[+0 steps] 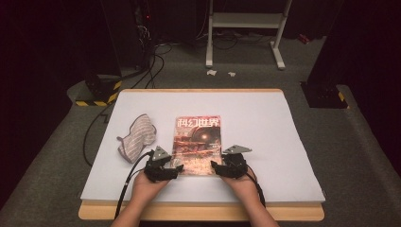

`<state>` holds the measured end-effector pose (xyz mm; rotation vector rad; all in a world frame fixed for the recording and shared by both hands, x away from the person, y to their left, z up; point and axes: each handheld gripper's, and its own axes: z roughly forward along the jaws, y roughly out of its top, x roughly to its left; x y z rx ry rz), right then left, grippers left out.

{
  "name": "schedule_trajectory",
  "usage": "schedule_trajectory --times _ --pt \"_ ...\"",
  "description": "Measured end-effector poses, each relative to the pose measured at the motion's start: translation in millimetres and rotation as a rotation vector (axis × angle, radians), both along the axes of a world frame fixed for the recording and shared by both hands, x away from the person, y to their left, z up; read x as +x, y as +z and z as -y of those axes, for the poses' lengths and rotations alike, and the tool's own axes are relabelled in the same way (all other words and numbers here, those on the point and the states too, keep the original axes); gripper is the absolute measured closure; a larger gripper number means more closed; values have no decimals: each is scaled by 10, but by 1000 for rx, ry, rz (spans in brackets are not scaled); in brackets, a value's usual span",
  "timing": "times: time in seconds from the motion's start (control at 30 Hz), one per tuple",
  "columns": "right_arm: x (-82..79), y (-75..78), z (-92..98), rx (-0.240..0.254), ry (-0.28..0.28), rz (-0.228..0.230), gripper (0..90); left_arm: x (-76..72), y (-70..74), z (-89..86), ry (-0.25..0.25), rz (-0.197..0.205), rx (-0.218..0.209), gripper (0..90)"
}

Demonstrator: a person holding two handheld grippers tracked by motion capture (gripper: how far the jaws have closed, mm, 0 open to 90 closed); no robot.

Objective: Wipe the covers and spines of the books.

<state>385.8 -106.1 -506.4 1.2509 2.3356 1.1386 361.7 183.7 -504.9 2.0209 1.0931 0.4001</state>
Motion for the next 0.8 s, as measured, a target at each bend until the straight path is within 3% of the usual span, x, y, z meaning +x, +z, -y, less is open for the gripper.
schedule_trajectory --times 0.23,0.47,0.57,0.8 --pt "-37 86 55 13 -12 56 409 -65 122 -154 21 59 -34 337" --pt "-82 172 169 19 -28 112 435 -150 185 -396 60 115 -22 338" --pt "-86 196 254 26 -51 127 422 -182 221 -511 85 132 -20 337" --pt "-124 272 585 17 -141 173 419 -220 354 -749 140 173 -74 335"
